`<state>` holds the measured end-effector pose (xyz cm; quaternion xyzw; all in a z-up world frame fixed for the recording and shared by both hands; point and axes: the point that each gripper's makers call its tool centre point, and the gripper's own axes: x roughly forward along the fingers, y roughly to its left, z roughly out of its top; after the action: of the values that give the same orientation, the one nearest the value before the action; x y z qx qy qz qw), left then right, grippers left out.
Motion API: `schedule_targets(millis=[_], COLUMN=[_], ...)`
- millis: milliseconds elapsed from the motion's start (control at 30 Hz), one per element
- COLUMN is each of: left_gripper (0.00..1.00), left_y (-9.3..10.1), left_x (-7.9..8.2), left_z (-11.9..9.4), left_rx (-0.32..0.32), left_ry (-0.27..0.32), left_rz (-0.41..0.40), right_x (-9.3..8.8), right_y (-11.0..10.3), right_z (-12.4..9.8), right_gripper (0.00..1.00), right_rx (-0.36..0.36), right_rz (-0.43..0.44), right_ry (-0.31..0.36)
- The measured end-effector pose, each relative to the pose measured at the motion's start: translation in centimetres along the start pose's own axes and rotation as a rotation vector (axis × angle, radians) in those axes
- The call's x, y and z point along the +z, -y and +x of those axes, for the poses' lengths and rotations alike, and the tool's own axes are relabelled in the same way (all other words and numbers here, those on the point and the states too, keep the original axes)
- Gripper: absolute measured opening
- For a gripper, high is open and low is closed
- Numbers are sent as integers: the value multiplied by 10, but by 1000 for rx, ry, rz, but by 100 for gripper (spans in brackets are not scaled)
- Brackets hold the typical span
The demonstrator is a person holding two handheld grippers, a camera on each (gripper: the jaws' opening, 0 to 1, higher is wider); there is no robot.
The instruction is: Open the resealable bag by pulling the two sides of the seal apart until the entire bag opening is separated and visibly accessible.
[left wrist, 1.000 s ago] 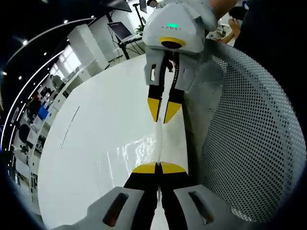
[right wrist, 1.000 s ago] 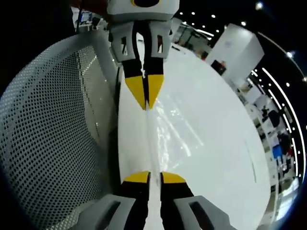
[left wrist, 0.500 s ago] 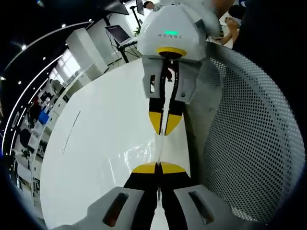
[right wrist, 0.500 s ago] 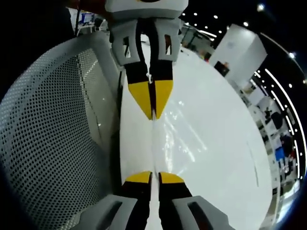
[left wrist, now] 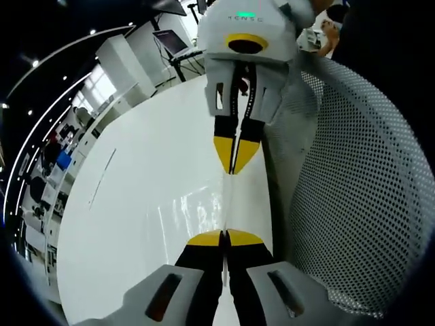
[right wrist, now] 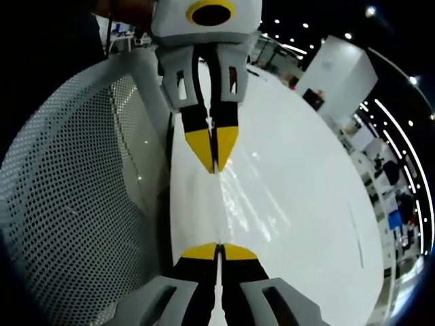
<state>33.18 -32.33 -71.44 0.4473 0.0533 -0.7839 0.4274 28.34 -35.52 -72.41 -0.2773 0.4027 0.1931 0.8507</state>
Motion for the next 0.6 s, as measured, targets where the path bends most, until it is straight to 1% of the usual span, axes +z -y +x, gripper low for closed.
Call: schedule_targets(millis=[100, 167, 200, 300, 367, 500, 600], left_gripper=[0, 2, 6, 15, 16, 17, 18], left_y=[3, 3, 2, 3, 0, -6, -8], left_x=[-6, -5, -3, 3, 6, 9, 10], left_z=[-3, -5, -8, -15, -23, -34, -35], left_rx=[-26, -30, -32, -40, -30, -17, -31], left_ry=[-48, -54, -53, -26, -9, 9, 7], left_rz=[-23, -34, -44, -96, -133, -176, -199], right_x=[6, 6, 7, 10, 13, 15, 18], right_y=[-6, -7, -9, -12, -14, -14, -15], right_z=[-2, -1, 0, 0, 0, 0, 0], right_gripper=[0, 0, 0, 0, 0, 0, 0], right_rx=[13, 10, 9, 15, 24, 20, 27], right_rz=[-18, -67, -96, -119, -126, -139, -158], right_ry=[3, -12, -22, -22, -8, -10, 5])
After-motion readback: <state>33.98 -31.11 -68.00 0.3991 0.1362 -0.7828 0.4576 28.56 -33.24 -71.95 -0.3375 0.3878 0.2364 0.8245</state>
